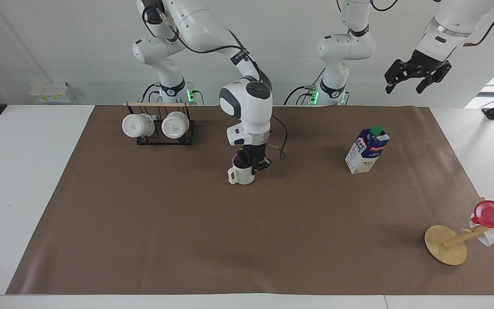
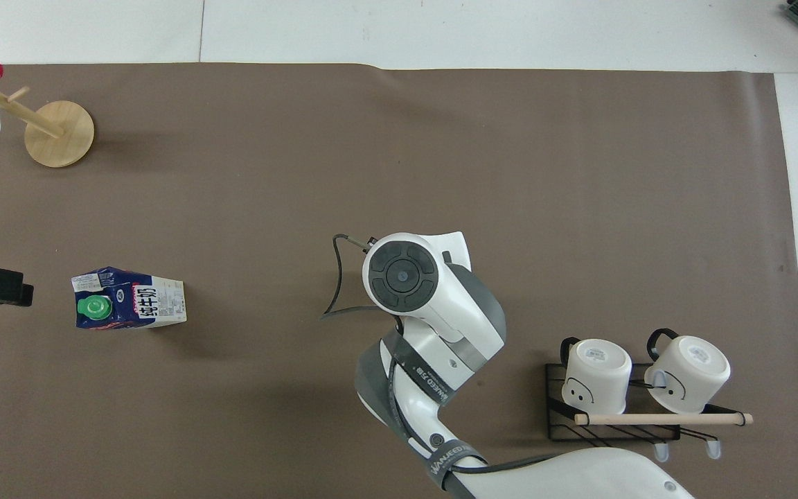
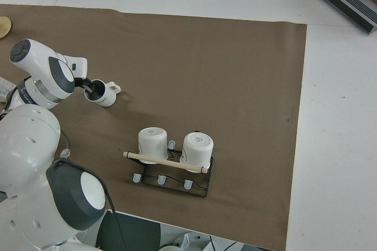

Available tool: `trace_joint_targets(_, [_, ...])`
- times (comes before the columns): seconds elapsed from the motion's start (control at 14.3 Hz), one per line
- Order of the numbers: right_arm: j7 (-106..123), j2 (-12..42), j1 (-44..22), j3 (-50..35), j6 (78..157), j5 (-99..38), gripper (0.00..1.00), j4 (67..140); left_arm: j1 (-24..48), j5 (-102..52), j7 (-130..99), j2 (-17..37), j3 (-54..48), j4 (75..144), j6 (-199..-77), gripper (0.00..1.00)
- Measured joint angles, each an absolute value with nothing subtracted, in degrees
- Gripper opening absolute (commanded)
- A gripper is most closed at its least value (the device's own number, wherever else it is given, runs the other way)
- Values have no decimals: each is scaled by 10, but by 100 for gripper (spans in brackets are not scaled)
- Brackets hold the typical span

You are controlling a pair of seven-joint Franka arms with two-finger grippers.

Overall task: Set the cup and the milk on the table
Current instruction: 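Lower the white mug onto the table and open the right gripper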

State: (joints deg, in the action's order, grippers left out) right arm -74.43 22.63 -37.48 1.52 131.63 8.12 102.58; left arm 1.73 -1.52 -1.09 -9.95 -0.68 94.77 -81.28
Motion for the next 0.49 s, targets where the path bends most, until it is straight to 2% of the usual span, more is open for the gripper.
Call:
trace_joint_targets(0.14, [-743, 226, -375, 15, 1316, 81, 100, 1026, 17, -15, -11, -100, -7, 948, -813, 100])
trace_joint_targets(0.49, [-722, 226, -376, 15, 1316, 112, 100, 1028, 14, -15, -11, -100, -7, 947, -813, 100])
